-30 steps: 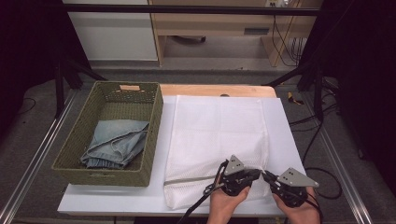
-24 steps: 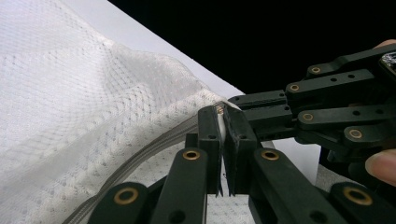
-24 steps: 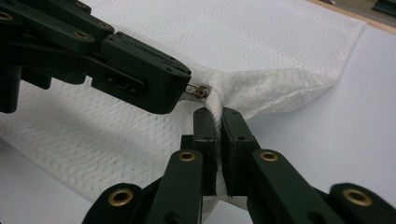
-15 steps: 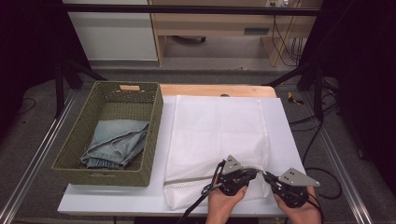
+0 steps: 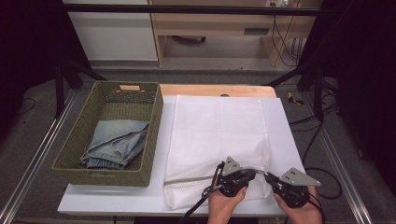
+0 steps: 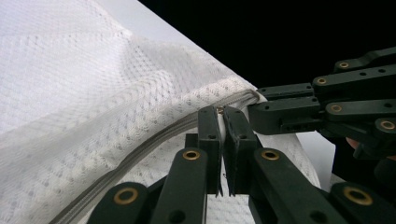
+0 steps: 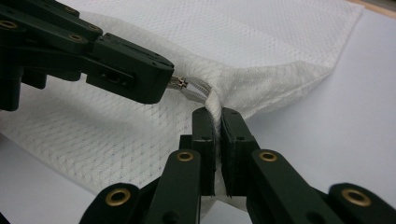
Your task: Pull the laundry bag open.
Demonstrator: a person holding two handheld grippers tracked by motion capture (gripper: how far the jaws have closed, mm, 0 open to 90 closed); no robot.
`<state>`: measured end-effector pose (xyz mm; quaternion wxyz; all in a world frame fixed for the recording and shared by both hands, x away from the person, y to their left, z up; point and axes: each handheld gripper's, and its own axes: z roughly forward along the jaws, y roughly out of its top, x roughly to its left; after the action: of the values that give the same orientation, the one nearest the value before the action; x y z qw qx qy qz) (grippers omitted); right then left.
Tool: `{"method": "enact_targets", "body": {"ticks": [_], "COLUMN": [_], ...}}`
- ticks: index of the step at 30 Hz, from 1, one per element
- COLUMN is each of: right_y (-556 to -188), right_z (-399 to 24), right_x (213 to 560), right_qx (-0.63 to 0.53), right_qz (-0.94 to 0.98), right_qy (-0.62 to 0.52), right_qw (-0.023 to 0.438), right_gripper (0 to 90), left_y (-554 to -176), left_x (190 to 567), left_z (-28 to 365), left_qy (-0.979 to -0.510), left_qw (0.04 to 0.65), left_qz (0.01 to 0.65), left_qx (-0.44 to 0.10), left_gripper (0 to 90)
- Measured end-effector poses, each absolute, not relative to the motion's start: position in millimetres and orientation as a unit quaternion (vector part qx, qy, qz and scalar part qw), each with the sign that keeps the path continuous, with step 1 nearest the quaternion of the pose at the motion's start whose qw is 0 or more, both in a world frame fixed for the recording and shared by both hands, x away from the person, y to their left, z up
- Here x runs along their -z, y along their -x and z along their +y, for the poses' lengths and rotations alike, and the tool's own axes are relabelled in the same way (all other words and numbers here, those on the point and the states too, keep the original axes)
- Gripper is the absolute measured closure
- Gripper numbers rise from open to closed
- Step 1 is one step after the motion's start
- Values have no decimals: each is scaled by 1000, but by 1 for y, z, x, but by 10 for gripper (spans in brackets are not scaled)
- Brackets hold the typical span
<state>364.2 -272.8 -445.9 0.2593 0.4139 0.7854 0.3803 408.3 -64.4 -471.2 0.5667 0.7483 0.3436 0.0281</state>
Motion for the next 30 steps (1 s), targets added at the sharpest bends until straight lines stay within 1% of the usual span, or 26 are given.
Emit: {"method": "enact_targets", "body": {"ticks": [6,14,30], "right_y": [-364,-363,-363], "right_z": [-269,-267,-265], "right_x": [446,446,446], "right_qx": [-376,-365,-360], "right_qz": [790,796,800], "right_qy": [-408,-401,-402], "right_qw": [260,270,262], "right_gripper": [858,861,860], "left_y": [-406,-406,-405], "left_x": [471,473,474], "left_z": [-64,-60,-55], "left_qy": [-749,-748,-747], "left_qw": [561,560,559], "left_qz": [350,355,358], "left_qx": [-41,-42,-37], "left_gripper": [866,866,866]}}
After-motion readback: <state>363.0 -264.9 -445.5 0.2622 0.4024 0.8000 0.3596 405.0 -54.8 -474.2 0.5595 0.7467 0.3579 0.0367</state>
